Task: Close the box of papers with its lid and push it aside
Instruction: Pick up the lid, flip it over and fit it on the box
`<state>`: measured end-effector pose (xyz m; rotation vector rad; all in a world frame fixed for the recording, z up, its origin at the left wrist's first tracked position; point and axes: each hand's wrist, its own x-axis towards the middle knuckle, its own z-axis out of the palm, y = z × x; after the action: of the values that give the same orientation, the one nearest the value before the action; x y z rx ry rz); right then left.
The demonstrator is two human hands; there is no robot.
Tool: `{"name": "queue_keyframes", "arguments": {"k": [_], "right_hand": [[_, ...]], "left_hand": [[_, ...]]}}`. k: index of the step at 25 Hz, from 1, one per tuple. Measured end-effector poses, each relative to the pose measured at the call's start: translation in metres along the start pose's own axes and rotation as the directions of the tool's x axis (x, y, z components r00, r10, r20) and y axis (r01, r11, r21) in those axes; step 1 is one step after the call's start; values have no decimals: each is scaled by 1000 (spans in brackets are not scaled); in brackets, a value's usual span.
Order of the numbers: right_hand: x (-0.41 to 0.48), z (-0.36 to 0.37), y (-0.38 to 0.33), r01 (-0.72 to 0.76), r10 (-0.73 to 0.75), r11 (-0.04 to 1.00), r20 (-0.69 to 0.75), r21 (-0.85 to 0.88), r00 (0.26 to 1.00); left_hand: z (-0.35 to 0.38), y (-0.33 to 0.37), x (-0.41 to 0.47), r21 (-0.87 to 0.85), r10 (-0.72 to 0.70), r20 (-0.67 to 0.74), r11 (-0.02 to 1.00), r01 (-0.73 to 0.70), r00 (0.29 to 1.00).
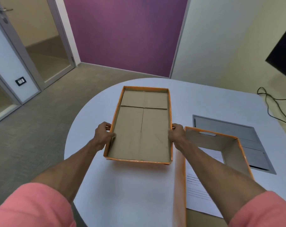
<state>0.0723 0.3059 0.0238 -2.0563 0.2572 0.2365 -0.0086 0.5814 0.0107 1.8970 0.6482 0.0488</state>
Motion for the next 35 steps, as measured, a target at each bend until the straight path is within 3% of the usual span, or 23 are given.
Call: {"name": "queue_keyframes", "arguments": {"k": [7, 11, 17, 20, 22, 25, 28, 33, 35], "right_hand": [[-31, -109, 3, -33, 34, 997, -22, 71, 999], [-49, -152, 28, -28, 27, 994, 14, 104, 1000], [-44, -201, 63, -173, 169, 982, -47, -73, 984], [-59, -222, 20, -7, -27, 980, -173, -198, 985], [-74, -234, -20, 165, -179, 981, -142, -104, 974], [-87, -243, -70, 336, -334, 942, 42, -28, 941], [-90, -255, -94, 335, -334, 942, 123, 18, 934], [-87, -274, -98, 176, -183, 976, 43, 127, 982], [-86, -279, -95, 135, -142, 961, 8, 243, 990]], "left_hand": [[44, 72, -45, -58, 26, 122, 998, -19, 992], [77, 106, -85, -212, 33, 142, 977, -2, 989], [117, 170, -145, -392, 8, 265, 914, 101, 964], [141, 199, -166, -436, 71, 216, 899, 31, 974], [160, 215, -177, -435, 139, 226, 900, -28, 964], [186, 238, -194, -411, 183, 187, 907, -93, 965], [204, 260, -208, -358, 234, 149, 918, -168, 961], [214, 269, -219, -317, 318, 225, 918, -240, 921], [213, 263, -216, -380, 293, 269, 907, -179, 918]]}}
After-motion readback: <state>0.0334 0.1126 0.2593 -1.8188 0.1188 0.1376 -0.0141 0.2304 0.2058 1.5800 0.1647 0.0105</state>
